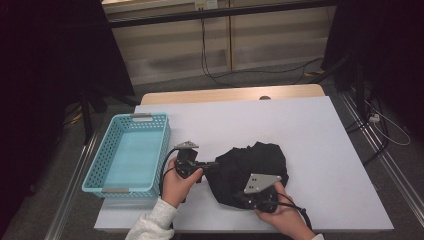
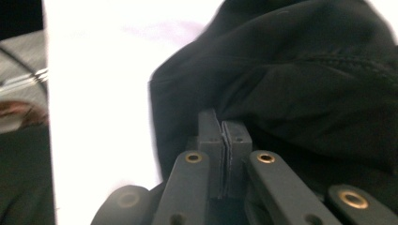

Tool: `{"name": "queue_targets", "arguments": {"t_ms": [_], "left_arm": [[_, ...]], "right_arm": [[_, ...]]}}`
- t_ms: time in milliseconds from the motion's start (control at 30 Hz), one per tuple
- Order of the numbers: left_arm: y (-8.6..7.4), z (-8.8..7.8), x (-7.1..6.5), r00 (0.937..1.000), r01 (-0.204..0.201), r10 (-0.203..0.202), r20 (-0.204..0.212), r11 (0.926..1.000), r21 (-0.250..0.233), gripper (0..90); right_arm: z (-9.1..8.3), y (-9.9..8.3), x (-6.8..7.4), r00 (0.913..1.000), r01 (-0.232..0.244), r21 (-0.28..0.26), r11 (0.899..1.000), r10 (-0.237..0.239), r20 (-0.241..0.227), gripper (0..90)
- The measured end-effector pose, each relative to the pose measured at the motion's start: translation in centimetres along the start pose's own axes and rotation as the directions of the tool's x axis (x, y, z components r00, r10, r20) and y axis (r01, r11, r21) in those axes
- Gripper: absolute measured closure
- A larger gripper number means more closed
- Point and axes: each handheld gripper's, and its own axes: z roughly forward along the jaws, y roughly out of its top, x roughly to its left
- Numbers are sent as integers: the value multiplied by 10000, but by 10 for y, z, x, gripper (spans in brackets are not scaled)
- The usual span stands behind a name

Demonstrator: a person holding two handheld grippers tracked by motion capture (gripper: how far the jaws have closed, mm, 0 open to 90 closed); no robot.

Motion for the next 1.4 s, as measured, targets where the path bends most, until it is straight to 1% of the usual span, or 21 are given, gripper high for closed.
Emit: {"name": "queue_targets", "arguments": {"t_ms": [100,200,333,400,500,567,633,700,767,833,867,967,1033,1100,1167,1200,1233,1300,1333,1367,1400], "left_arm": [[1,-1,-2,10000,31,-31,68,10000,-26,856],[0,-1,-1,10000,2,-2,28,10000,-57,858],[-2,-2,-1,10000,22,-22,-1,10000,-2,858],[-3,-3,-1,10000,70,-70,69,10000,20,858],[-5,-6,-4,10000,32,-33,65,10000,28,859],[-7,-7,-6,10000,31,-31,61,10000,42,859],[-8,-8,-8,10000,-12,11,79,9999,116,860],[-9,-8,-10,10000,-61,60,79,9999,127,860],[-10,-7,-13,9999,-77,74,149,9998,179,859],[-12,-6,-15,9997,-151,145,194,9994,297,860],[-12,-5,-16,9996,-174,167,220,9992,348,860],[-14,-3,-19,9991,-254,237,362,9985,493,860],[-14,-1,-20,9988,-257,234,429,9982,537,860],[-14,0,-20,9986,-319,294,439,9978,584,860],[-14,0,-22,9985,-331,303,451,9975,629,861],[-13,0,-22,9984,-363,336,465,9976,596,861],[-13,0,-23,9982,-391,361,477,9973,627,861],[-12,-1,-25,9980,-440,412,488,9973,585,861],[-11,-2,-26,9977,-485,455,509,9971,587,861],[-10,-2,-27,9974,-524,496,530,9973,522,861],[-10,-3,-27,9970,-587,559,541,9969,515,862]], "right_arm": [[1,0,0,10000,-34,-37,10000,34,71,829],[-9,1,-9,9990,-348,-326,9989,356,259,745],[-29,5,-26,9942,-744,-808,9940,802,716,639],[-39,9,-36,9886,-842,-1046,9909,962,1156,583],[-50,13,-48,9802,-1067,-1453,9836,1286,1504,520],[-53,17,-57,9696,-1110,-1572,9813,1416,1995,485],[-51,20,-63,9627,-1165,-1596,9803,1509,2244,433],[-44,22,-73,9445,-1564,-1664,9736,1967,2631,334],[-37,23,-79,9192,-1862,-1670,9682,2317,3184,294],[-27,24,-86,9117,-1956,-1726,9654,2438,3306,271],[-20,24,-90,9055,-2123,-1704,9622,2593,3360,242],[-4,27,-96,9085,-2155,-1325,9675,2484,3361,225],[4,30,-98,9159,-2110,-1138,9708,2371,3239,184],[14,36,-99,9258,-2386,-694,9686,2484,2850,152],[24,36,-99,9330,-2193,-255,9753,2173,2869,166],[28,34,-100,9358,-2344,22,9721,2251,2712,171],[32,31,-101,9346,-2638,227,9643,2497,2534,186],[37,26,-101,9412,-2733,670,9596,2524,2246,226],[37,24,-101,9377,-2795,458,9590,2625,2276,309],[35,24,-101,9367,-2820,481,9582,2642,2296,400],[31,25,-100,9402,-2895,597,9553,2721,2049,564]]}}
